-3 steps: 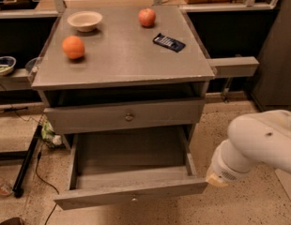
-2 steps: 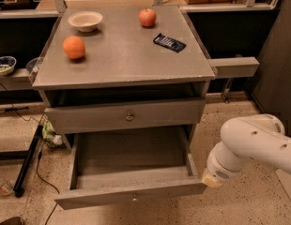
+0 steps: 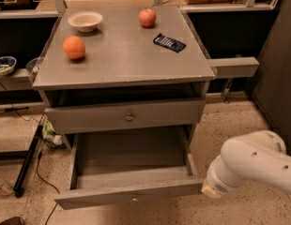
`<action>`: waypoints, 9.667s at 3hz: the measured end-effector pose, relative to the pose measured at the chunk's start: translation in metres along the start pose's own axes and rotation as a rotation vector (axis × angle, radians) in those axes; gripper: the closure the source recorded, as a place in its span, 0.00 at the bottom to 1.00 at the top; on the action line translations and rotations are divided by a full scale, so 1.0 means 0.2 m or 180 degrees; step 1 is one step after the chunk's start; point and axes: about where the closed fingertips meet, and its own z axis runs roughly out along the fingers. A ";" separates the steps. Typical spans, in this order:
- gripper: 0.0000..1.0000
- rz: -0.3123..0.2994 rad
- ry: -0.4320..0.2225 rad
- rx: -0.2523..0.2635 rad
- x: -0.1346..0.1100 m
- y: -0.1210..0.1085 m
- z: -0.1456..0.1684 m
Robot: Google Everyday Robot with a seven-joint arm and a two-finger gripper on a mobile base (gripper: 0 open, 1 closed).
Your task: Close middle drawer
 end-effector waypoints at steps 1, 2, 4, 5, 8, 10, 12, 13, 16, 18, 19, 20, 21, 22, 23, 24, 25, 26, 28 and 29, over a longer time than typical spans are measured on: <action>1.00 0.0068 -0.0003 0.0015 0.04 0.06 0.07; 1.00 0.0093 0.0042 -0.0160 0.09 0.16 0.19; 1.00 0.0057 0.0101 -0.0388 0.11 0.25 0.31; 1.00 0.0118 0.0010 -0.0337 0.11 0.25 0.39; 1.00 0.0451 -0.0090 -0.0289 -0.01 0.12 0.66; 1.00 0.0578 -0.0115 -0.0379 -0.03 0.13 0.84; 1.00 0.0708 -0.0325 -0.0324 -0.16 0.00 0.99; 1.00 0.0704 -0.0362 -0.0296 -0.18 -0.02 0.98; 0.51 0.0694 -0.0411 -0.0260 -0.20 -0.04 0.97; 0.05 0.0694 -0.0410 -0.0260 -0.20 -0.04 0.97; 0.00 0.0694 -0.0410 -0.0260 -0.20 -0.04 0.97; 0.01 0.0693 -0.0410 -0.0261 -0.20 -0.04 0.97; 0.20 0.0693 -0.0410 -0.0261 -0.20 -0.04 0.97; 0.44 0.0693 -0.0410 -0.0261 -0.20 -0.04 0.97; 0.67 0.0693 -0.0410 -0.0261 -0.20 -0.04 0.97; 0.90 0.0694 -0.0412 -0.0157 -0.23 -0.07 0.96; 1.00 0.0677 -0.0525 -0.0010 -0.33 -0.15 0.95; 1.00 0.0675 -0.0534 0.0001 -0.33 -0.15 0.95; 1.00 0.0590 -0.0630 -0.0003 -0.42 -0.16 0.97; 1.00 0.0619 -0.0595 -0.0008 -0.41 -0.16 0.99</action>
Offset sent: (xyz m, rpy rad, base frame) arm -0.0539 0.0066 -0.0745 0.0357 0.1298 -0.0177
